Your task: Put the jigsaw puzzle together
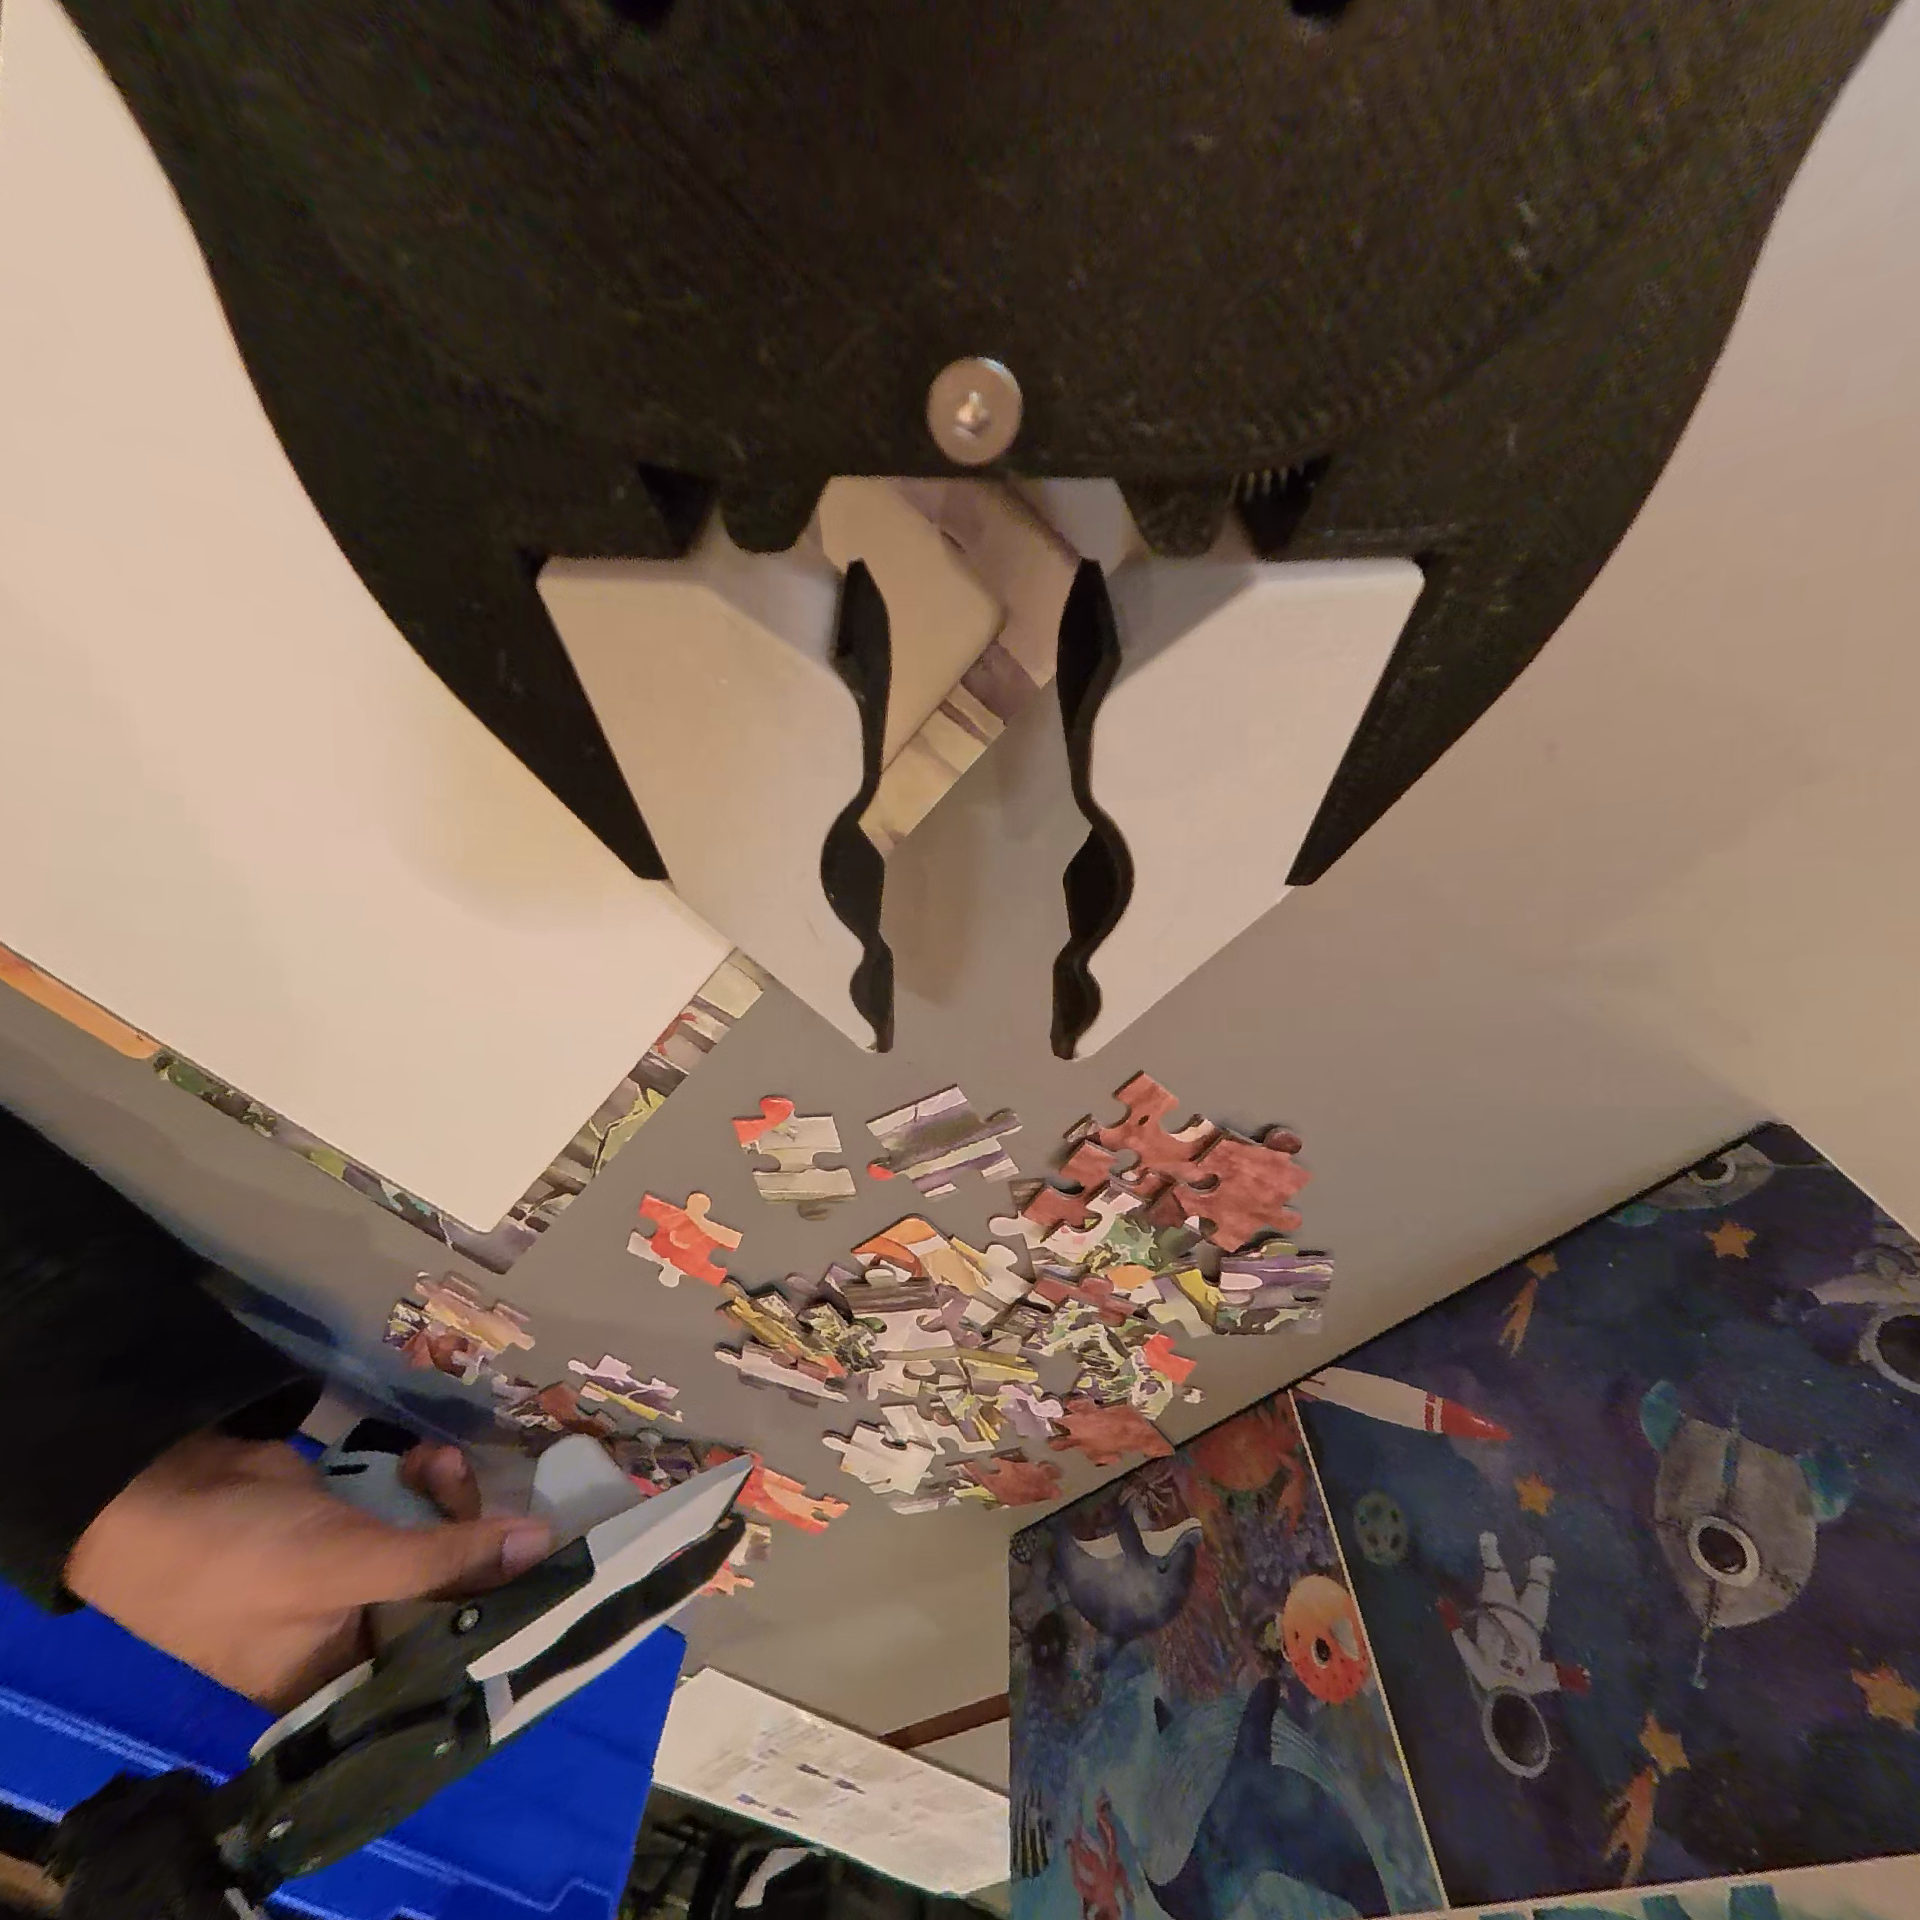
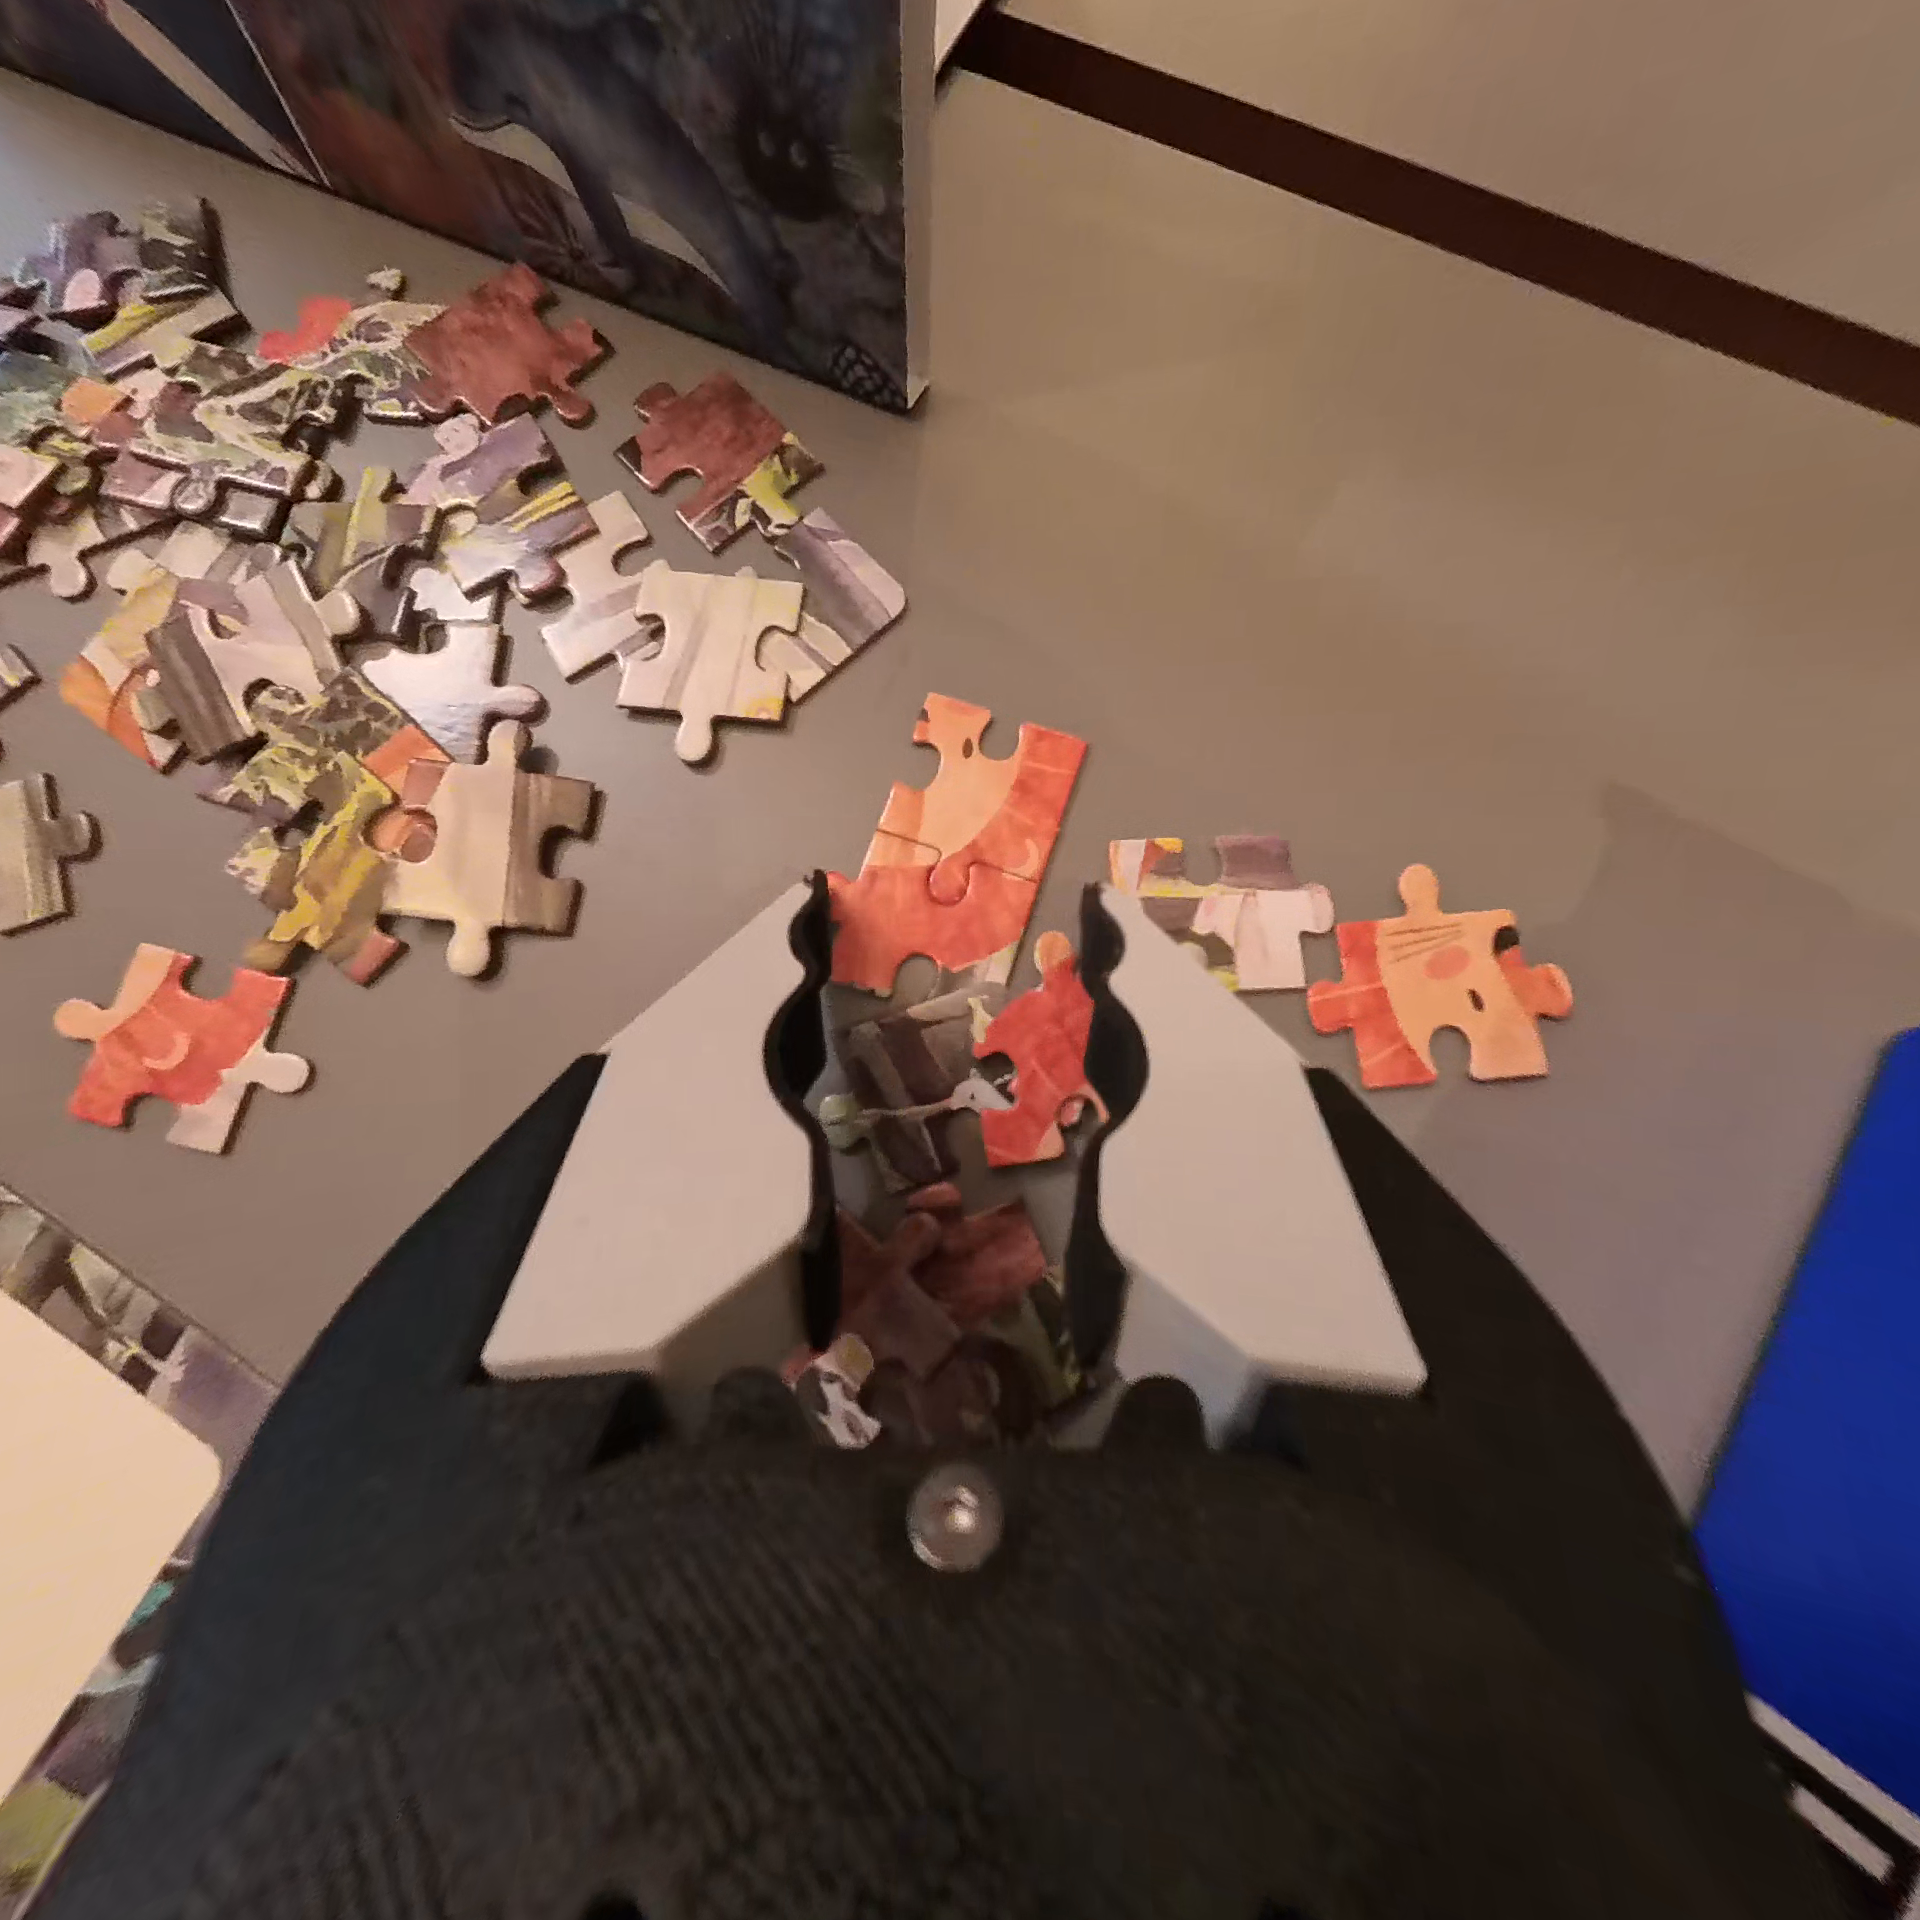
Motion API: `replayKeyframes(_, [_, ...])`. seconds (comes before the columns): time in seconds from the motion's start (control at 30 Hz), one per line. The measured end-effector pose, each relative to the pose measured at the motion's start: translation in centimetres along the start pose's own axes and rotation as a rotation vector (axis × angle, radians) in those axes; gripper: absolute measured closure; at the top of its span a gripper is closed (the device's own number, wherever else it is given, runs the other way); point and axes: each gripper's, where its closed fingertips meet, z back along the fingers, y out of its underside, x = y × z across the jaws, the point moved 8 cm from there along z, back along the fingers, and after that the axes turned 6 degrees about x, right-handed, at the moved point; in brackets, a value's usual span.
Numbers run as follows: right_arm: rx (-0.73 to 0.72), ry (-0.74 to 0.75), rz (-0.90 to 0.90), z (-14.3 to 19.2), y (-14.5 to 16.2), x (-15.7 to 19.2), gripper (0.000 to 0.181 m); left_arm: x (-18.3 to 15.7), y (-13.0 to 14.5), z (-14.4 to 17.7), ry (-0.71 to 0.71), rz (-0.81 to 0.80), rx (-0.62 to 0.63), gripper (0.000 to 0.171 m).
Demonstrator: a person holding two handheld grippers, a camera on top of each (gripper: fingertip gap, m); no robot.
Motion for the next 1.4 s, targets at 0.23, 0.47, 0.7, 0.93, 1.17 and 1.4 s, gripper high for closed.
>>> replayKeyframes(0.23, [-0.014, -0.028, -0.006, 0.0, 0.1, 0.3, 0.152, -0.1, 0.0, -0.1, -0.001, -0.006, 0.004, 0.142])
replayKeyframes(0.47, [-0.042, -0.174, -0.043, 0.0, 0.1, 0.8, 0.171, -0.2, 0.0, -0.1, -0.007, -0.020, 0.006, 0.142])
replayKeyframes(0.7, [-0.068, -0.054, 0.091, 0.6, -0.7, 1.6, 0.149, -0.1, 0.0, 0.0, -0.025, -0.033, 0.001, 0.142])
replayKeyframes(0.93, [-0.036, -0.048, 0.150, -0.6, -0.4, 2.9, 0.127, 0.5, -0.1, 0.3, 0.010, 0.037, -0.031, 0.142])
replayKeyframes(1.17, [-0.034, -0.066, 0.107, -0.5, -0.1, 2.5, 0.131, 0.7, -0.1, 0.4, 0.023, 0.059, -0.043, 0.143])
replayKeyframes(1.4, [-0.032, -0.085, 0.117, -0.5, -0.1, 2.5, 0.149, 0.4, -0.1, 0.3, 0.026, 0.047, -0.037, 0.142])
